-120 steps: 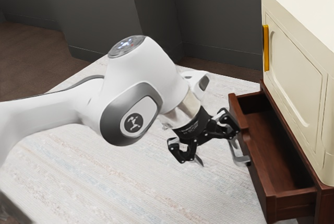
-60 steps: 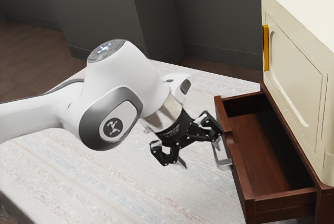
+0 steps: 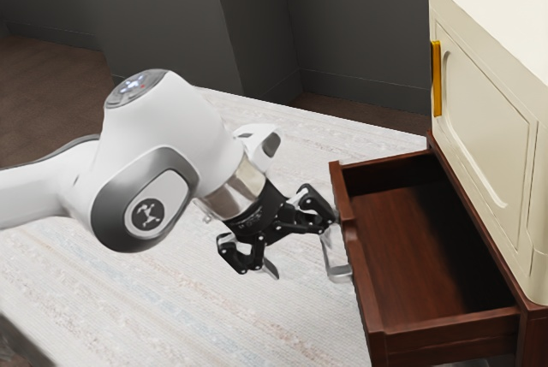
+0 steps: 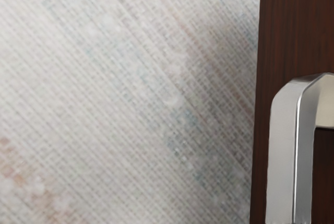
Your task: Pull the drawer handle with one arm to open the drawer
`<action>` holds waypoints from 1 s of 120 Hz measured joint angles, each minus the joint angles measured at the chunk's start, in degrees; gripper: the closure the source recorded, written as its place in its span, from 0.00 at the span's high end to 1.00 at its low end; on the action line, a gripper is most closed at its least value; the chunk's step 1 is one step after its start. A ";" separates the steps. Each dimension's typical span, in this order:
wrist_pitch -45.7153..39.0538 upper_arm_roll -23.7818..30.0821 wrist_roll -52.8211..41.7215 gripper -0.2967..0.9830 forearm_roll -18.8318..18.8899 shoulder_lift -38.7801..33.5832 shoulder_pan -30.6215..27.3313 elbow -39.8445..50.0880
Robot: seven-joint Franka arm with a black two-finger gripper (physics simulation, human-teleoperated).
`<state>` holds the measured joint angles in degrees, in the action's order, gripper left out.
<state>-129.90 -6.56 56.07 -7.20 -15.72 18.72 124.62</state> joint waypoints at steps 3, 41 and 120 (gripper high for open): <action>0.00 -0.06 -0.03 0.73 0.06 -0.20 0.00 0.25; -0.08 -1.25 -0.38 0.73 1.05 -4.30 0.09 3.94; -0.17 -3.38 -0.64 0.73 2.48 -6.66 0.86 4.83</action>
<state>-130.06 -9.93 55.43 -4.72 -22.38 19.58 129.44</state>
